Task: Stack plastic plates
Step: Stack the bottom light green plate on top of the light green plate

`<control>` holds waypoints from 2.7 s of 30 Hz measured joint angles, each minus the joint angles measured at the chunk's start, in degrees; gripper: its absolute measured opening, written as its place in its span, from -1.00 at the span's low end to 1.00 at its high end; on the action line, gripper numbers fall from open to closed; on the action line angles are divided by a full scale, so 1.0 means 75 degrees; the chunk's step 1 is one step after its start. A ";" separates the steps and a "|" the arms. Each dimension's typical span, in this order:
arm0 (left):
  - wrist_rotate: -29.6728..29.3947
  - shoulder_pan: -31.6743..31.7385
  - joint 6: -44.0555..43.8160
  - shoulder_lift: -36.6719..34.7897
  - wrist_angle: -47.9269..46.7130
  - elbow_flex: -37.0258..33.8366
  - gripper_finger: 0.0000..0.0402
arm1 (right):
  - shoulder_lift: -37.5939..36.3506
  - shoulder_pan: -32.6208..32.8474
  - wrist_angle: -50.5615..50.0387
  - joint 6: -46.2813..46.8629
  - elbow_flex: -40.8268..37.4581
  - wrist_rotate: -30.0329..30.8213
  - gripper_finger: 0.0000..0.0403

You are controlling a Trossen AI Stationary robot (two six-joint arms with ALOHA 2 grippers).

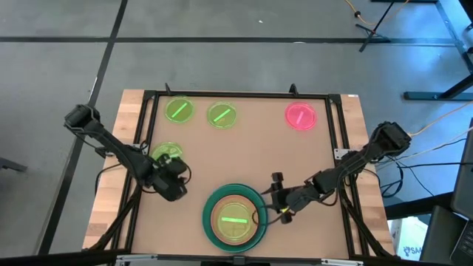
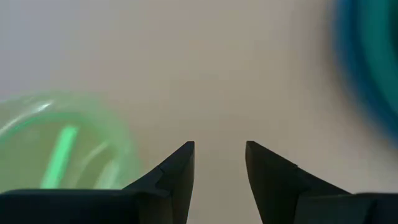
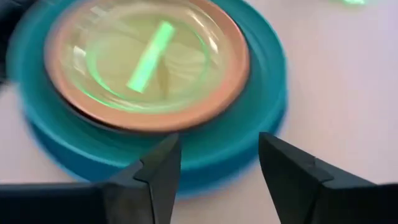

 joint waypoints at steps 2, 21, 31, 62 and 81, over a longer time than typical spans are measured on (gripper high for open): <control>0.0011 -0.0005 -0.0306 0.0151 -0.0466 -0.0008 -0.32 | 0.0003 0.0000 -0.0020 0.0173 -0.0133 0.0147 0.03; 0.0167 0.0704 -0.0511 0.2548 -0.1438 -0.0006 -0.32 | 0.0000 0.0000 0.0211 0.0224 -0.0180 0.0463 0.03; 0.0177 0.0731 -0.0257 0.2828 -0.1468 0.0007 -0.78 | 0.0000 0.0000 0.0207 0.0228 -0.0180 0.0829 0.03; 0.0908 -0.1020 0.7092 0.2838 0.4220 0.3232 -1.00 | 0.0000 0.0000 0.0202 0.0241 -0.0180 0.0957 0.03; 0.1423 -0.0656 0.6962 0.3625 0.4797 0.3189 -0.67 | 0.0000 0.0000 0.0197 0.0342 -0.0180 0.0950 0.03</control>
